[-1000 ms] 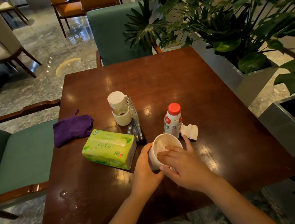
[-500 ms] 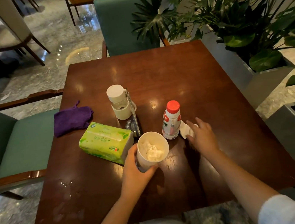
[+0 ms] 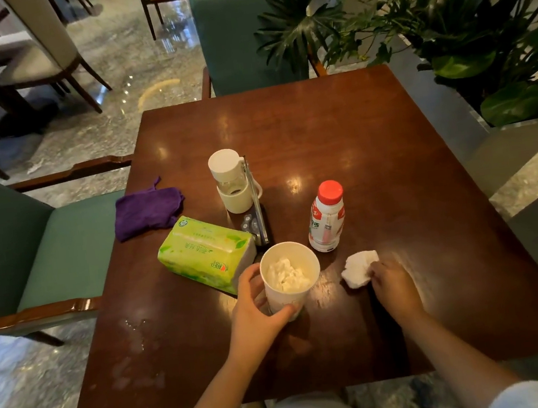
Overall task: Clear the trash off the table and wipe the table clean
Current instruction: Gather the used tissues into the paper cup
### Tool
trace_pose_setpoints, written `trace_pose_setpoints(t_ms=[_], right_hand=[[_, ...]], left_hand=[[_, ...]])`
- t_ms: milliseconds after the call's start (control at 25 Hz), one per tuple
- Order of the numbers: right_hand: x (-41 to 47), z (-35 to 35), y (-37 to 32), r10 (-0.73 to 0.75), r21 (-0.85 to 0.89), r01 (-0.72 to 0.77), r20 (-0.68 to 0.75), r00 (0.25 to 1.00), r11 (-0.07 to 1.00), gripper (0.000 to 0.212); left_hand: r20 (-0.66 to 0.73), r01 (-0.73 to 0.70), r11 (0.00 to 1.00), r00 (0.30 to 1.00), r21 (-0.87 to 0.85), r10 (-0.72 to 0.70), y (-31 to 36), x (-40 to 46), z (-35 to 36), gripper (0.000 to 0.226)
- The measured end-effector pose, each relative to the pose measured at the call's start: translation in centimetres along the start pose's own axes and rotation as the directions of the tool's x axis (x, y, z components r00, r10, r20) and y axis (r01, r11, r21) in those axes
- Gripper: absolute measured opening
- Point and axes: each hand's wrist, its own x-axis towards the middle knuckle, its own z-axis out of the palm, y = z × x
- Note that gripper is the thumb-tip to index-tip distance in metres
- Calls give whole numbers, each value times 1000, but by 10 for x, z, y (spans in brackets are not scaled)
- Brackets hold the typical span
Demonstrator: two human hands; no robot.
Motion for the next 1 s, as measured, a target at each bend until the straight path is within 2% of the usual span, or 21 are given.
trace_pose_setpoints(t_ms=[120, 200, 280, 360, 440, 520, 640, 760, 1000], right_hand=[[-20, -20, -25, 174, 232, -160, -44, 984, 960, 27], [-27, -44, -47, 194, 312, -153, -106, 975, 938, 30], [-34, -75, -75, 112, 355, 0, -296, 948, 935, 27], [-43, -98, -105, -38, 279, 211, -519, 854, 937, 25], [-47, -99, -126, -248, 107, 367, -563, 788, 924, 22], [-48, -81, -138, -390, 6, 440, -450, 803, 898, 23], [-53, -65, -143, -421, 91, 458, -269, 866, 884, 27], [-62, -63, -143, -537, 133, 550, -122, 834, 824, 41], [-57, -67, -144, -612, 2, 618, 139, 778, 786, 48]], left_hand=[[30, 4, 999, 1000, 34, -5, -3, 0, -1, 72], [40, -10, 998, 999, 59, 8, -3, 0, -1, 71], [32, -25, 998, 999, 61, 23, -3, 0, -1, 71], [38, -50, 997, 998, 65, 48, 0, 0, 0, 70], [47, -84, 994, 996, 65, 81, 5, 2, 0, 69], [55, -110, 992, 993, 64, 106, 9, 3, -1, 69], [54, -138, 989, 989, 46, 135, 13, 5, -5, 69], [36, -142, 989, 989, 30, 141, 13, 5, -11, 69], [94, -191, 978, 979, 82, 183, 13, -1, -18, 66]])
